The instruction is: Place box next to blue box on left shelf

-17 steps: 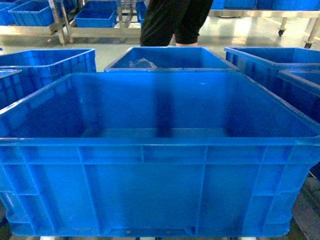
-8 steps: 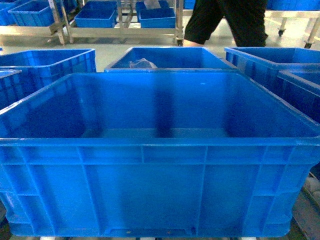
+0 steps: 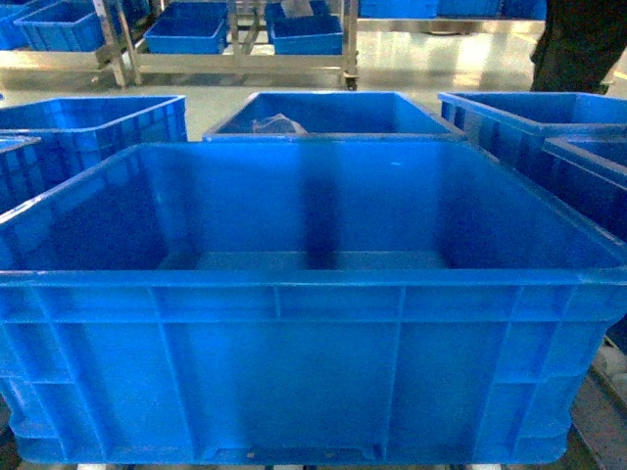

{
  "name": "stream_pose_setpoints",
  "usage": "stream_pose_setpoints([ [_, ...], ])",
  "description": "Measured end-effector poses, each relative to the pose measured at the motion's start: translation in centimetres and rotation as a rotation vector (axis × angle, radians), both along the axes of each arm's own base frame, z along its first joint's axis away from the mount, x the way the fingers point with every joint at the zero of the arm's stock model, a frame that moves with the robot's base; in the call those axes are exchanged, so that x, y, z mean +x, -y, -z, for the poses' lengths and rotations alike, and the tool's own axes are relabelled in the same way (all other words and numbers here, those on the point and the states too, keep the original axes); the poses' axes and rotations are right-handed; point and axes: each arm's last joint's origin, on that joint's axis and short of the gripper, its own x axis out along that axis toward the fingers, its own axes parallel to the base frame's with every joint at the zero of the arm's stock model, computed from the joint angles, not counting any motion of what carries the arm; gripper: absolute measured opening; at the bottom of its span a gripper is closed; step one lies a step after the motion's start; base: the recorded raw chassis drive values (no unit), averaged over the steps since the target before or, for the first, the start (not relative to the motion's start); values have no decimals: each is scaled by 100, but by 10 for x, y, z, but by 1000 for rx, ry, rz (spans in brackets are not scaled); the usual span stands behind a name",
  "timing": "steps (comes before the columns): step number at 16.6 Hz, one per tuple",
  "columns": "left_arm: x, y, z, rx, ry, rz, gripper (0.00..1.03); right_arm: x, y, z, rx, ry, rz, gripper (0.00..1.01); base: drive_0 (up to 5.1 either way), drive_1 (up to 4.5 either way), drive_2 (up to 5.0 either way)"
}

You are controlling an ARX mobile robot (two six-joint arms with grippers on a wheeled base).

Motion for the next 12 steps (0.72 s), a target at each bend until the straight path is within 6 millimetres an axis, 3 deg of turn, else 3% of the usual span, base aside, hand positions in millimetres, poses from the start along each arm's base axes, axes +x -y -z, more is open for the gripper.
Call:
stream_pose_setpoints([
  [5, -2, 0, -3, 0, 37, -2, 1, -8, 0, 1, -1, 11, -1, 5, 0, 0, 0],
  [12, -2, 0, -3, 0, 38, -2, 90, -8, 0, 1, 0, 12, -1, 97, 0, 0, 0],
])
